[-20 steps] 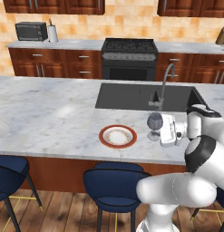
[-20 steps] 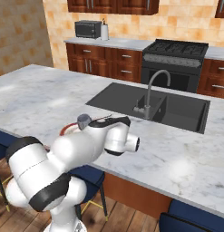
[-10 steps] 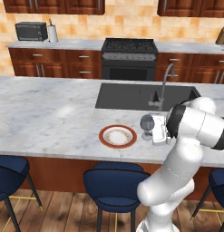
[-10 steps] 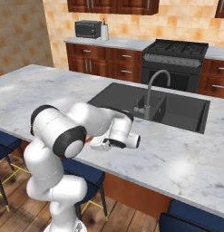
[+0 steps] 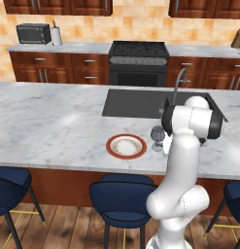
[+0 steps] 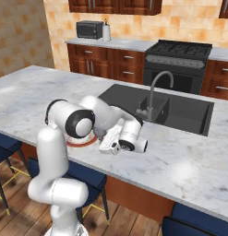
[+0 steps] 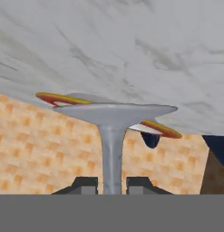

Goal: Retrieve the wine glasses from the counter and place one next to each plate.

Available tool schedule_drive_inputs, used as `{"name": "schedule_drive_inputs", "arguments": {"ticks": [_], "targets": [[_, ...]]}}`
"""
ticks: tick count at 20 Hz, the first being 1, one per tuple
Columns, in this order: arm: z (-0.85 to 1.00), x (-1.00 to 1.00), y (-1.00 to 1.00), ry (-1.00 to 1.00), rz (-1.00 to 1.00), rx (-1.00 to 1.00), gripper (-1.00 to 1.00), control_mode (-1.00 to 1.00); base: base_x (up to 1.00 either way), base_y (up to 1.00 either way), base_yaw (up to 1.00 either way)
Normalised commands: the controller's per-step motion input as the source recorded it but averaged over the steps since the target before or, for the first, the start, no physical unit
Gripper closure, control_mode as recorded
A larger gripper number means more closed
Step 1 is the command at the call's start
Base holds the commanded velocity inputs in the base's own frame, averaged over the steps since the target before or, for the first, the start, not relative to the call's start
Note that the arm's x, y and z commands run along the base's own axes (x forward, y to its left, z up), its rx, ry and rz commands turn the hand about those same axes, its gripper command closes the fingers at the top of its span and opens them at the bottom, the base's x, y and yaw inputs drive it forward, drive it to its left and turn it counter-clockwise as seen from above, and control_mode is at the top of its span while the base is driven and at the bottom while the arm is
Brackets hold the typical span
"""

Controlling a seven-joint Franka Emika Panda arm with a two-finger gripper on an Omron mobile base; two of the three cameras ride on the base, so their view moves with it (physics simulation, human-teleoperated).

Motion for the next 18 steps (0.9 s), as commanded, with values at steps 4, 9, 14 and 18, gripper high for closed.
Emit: {"name": "schedule_drive_inputs", "arguments": {"ticks": [4, 9, 14, 18], "targets": [[-0.31, 0.35, -0.01, 0.0, 0.0, 0.0, 1.0, -1.0, 0.0, 0.0, 0.0], [-0.23, 0.43, 0.02, 0.0, 0.0, 0.0, 1.0, -1.0, 0.0, 0.0, 0.0], [-0.23, 0.45, 0.12, 0.0, 0.0, 0.0, 1.0, -1.0, 0.0, 0.0, 0.0], [-0.28, 0.06, 0.05, -0.03, 0.0, 0.0, 1.0, -1.0, 0.0, 0.0, 0.0]]}}
